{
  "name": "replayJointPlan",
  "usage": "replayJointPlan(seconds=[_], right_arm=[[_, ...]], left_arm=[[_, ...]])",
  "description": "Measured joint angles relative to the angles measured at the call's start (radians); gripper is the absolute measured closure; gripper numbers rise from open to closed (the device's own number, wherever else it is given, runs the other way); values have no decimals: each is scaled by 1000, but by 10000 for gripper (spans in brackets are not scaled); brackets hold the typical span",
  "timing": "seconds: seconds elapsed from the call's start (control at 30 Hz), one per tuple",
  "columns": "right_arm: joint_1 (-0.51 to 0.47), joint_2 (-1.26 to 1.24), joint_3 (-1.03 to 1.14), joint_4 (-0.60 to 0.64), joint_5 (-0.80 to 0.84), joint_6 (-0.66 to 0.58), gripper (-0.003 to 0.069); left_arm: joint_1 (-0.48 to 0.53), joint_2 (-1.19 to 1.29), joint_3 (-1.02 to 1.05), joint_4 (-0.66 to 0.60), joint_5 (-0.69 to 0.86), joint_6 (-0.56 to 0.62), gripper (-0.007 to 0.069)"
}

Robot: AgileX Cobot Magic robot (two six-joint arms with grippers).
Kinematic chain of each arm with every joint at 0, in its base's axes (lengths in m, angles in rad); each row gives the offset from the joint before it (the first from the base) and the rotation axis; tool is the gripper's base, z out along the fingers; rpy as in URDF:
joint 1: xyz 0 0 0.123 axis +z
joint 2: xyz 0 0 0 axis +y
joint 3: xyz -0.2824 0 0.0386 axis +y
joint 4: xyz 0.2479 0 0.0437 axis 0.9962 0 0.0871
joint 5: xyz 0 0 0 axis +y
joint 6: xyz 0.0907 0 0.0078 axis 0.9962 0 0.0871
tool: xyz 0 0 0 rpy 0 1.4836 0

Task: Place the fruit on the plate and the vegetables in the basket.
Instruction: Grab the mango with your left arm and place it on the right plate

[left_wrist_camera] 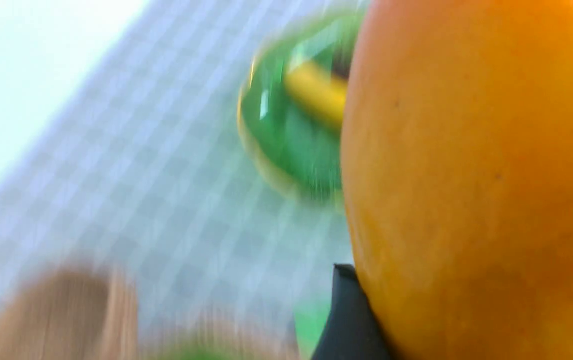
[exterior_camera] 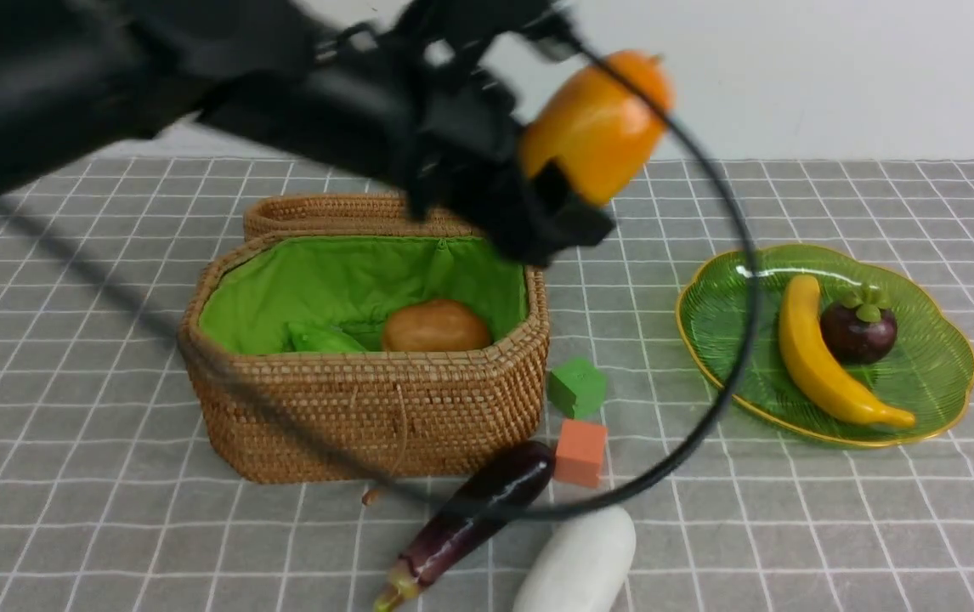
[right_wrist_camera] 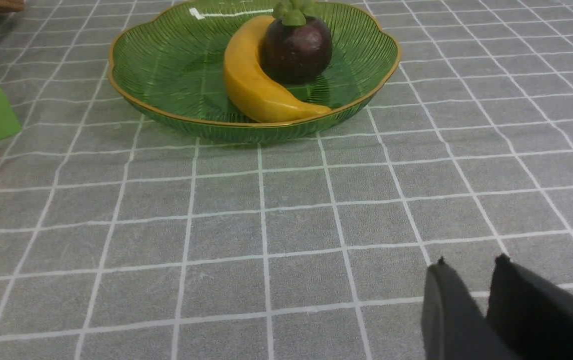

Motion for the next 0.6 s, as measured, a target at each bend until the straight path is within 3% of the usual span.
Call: replayJointPlan(seconds=[0.33, 0.6], right_arm=[[0, 0, 0, 0, 0, 4, 505], [0, 0, 0, 0, 0, 4, 498]], left_arm=[[-110, 640, -625, -204, -73, -90, 131], [-142, 788, -706, -243, -156, -238, 131]])
